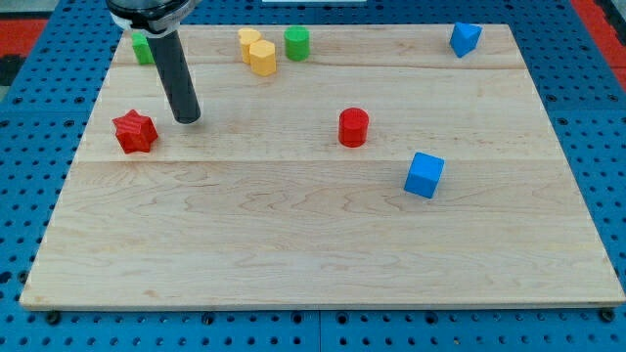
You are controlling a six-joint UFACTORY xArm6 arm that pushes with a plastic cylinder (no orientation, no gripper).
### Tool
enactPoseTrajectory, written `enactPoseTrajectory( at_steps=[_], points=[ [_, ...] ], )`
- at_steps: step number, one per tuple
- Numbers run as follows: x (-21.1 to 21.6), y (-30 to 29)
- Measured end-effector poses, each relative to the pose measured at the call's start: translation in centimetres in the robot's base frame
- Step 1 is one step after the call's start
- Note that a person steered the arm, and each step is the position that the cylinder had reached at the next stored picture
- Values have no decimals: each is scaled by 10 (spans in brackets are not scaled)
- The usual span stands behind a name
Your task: Push the blue cube to the center right
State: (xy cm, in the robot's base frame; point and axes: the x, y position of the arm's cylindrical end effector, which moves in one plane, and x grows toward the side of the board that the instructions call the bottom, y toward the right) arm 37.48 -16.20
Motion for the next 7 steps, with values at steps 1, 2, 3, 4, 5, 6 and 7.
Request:
enactPoseTrajectory(
  at_steps=[1,2,3,4,5,6,7],
  points=[
    [0,-4],
    [0,-6],
    [0,-11],
    [0,-16],
    [0,-20],
    [0,-23],
    [0,-23]
  ],
)
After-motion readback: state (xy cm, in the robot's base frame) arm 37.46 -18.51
